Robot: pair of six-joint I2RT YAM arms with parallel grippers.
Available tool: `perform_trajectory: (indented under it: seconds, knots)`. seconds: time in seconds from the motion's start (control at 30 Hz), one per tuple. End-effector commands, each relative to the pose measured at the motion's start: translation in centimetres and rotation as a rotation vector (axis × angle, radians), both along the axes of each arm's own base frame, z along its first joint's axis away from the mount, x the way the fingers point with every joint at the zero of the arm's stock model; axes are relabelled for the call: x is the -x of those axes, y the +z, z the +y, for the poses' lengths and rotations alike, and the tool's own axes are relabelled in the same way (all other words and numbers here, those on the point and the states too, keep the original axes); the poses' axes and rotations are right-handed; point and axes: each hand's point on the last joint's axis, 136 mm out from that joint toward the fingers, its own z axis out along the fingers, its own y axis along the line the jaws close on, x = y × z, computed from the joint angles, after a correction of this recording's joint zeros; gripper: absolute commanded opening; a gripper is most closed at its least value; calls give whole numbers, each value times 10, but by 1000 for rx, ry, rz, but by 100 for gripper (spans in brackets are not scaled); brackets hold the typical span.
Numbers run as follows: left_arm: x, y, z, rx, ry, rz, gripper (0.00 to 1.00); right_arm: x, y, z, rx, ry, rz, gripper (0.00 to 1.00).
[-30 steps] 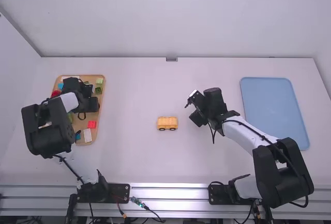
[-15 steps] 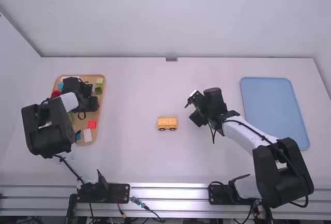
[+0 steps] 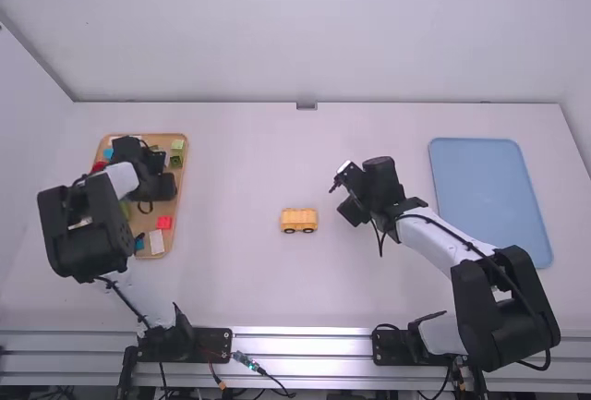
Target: Assemble lego blocks to make yellow taxi
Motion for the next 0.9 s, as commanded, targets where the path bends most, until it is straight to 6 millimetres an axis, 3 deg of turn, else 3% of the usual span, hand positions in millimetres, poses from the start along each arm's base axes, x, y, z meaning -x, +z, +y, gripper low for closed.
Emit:
perform_trajectory:
  seconds: [0.0,0.3,0.47,0.67,0.73,0.87]
  knots:
    - [-13,23,3,-15,-7,-39,2,-1,6,2,-10,2,-17,99]
    - [-19,53,11,-11,10,-12,2,-4,10,6,-40,-5,-30,99]
    - [-27,77,-11,74,-64,-81,2,-5,23,32,-201,49,-29,99]
    - [-23,132,-84,303,-372,-371,2,1,49,67,-402,216,-45,99]
    - [-11,157,-119,407,-501,-491,2,2,70,82,-549,262,-47,99]
    - [7,181,-164,555,-646,-615,2,8,100,95,-721,345,-46,99]
